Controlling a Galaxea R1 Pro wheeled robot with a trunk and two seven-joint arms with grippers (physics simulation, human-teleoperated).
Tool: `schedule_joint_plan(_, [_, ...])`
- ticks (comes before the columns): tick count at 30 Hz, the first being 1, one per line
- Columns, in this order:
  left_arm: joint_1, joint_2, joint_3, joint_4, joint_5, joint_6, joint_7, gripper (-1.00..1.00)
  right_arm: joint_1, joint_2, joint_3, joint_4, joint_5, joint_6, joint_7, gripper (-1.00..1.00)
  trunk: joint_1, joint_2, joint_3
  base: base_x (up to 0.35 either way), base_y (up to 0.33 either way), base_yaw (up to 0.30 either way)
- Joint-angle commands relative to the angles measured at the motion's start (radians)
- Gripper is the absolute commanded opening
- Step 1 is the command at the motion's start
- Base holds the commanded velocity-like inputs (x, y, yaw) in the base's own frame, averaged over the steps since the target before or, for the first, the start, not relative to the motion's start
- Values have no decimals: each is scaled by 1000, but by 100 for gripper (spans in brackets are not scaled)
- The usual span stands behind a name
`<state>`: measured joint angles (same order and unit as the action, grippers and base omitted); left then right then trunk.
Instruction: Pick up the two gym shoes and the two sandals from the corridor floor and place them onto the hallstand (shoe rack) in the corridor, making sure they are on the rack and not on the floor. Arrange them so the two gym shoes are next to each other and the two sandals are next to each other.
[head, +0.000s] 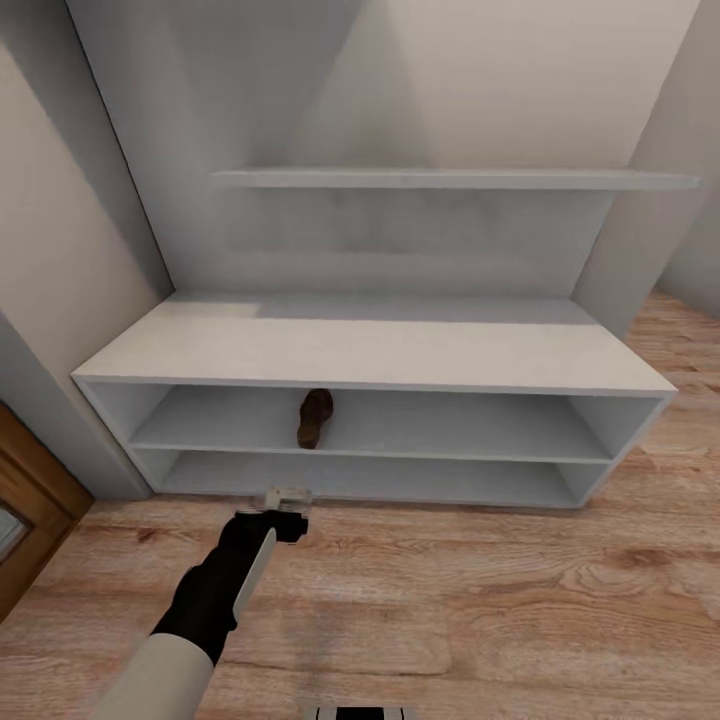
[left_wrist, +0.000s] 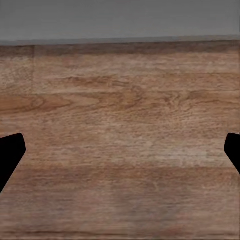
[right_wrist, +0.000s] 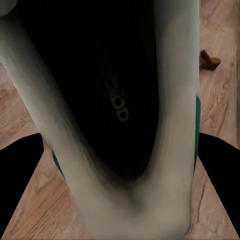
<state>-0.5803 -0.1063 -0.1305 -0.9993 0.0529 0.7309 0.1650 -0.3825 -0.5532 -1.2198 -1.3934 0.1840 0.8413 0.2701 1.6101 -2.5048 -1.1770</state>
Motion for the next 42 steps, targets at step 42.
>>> schedule_joint_plan(42, [27, 0, -4, -1, 3, 22, 7, 100, -1, -2, -107, -1, -60, 9, 9, -100, 0, 0, -1, -216, 0, 0])
